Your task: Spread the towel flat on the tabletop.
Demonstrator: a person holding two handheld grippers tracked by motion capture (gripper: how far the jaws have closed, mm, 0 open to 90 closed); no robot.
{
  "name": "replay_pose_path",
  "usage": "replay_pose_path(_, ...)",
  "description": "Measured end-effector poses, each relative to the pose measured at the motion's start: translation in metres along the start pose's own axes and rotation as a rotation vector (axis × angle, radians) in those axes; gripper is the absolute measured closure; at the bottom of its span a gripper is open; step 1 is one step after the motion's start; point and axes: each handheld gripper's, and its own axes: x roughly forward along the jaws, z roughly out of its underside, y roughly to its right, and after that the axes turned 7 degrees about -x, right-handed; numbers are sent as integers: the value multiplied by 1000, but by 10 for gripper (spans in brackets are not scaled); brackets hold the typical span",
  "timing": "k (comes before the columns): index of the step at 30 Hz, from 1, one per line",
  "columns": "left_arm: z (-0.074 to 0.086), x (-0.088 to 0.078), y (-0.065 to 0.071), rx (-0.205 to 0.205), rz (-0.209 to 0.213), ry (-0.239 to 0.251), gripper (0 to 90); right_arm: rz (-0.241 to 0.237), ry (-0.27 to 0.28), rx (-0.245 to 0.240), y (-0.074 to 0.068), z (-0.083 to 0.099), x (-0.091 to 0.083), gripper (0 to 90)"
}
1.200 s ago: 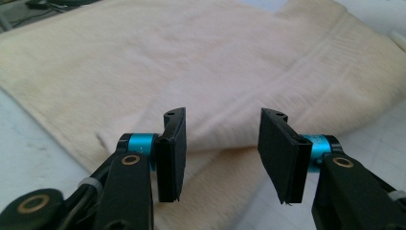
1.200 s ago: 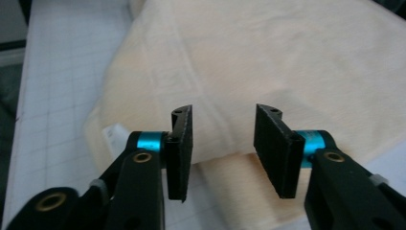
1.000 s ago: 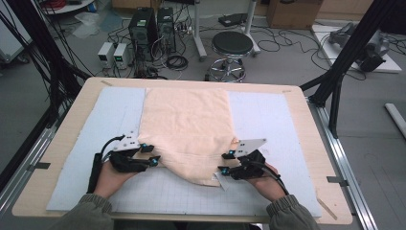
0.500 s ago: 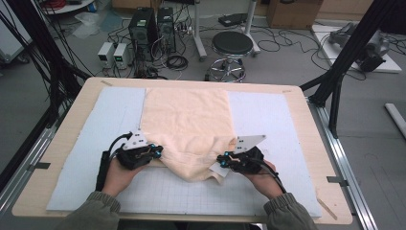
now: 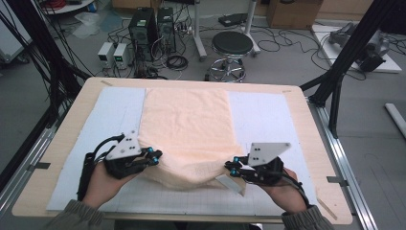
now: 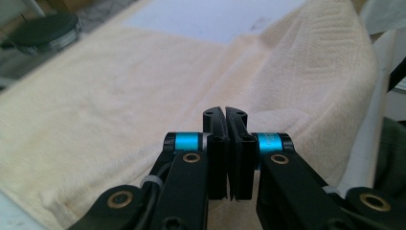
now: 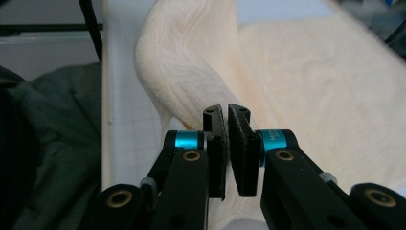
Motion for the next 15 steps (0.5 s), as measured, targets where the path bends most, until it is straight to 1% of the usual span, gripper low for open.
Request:
replay_pose_path(1, 7, 13, -9, -27, 2, -33, 867, -19, -18, 32, 7, 7, 10, 843)
replay_pose_path(2, 14, 25, -17, -70, 10, -82, 863, -58, -37, 75, 14, 15, 21, 796)
replay_pose_path(3, 22, 34, -24, -99, 13, -116, 857, -89, -65, 113, 21, 23, 33, 728)
replay_pose_path(4, 28, 38, -28, -122, 15, -125, 851, -85, -82, 127, 25, 29, 40, 696)
replay_pose_path(5, 33, 38, -31, -133, 29, -112, 818, -79, -76, 132, 28, 34, 43, 687)
replay_pose_path(6, 36, 36, -32, -142, 36, -86, 788, -71, -63, 137, 31, 38, 43, 679)
replay_pose_path(7, 38, 33, -32, -132, 30, -67, 739, -53, -47, 142, 33, 41, 41, 673)
replay_pose_path(8, 39, 30, -31, -125, 23, -55, 709, -39, -33, 149, 34, 44, 38, 666)
replay_pose_path(10, 40, 22, -32, -112, 14, -44, 662, -22, -6, 158, 38, 49, 32, 650)
replay_pose_path(11, 42, 18, -32, -106, 10, -32, 640, -27, 14, 171, 39, 51, 28, 648)
replay_pose_path(13, 47, 10, -31, -103, -4, -21, 626, -28, 45, 188, 40, 56, 23, 640)
replay_pose_path(14, 51, 7, -30, -96, -7, -26, 614, -29, 46, 193, 38, 58, 21, 635)
replay_pose_path(15, 55, 5, -28, -91, -9, -27, 611, -33, 51, 187, 35, 60, 21, 631)
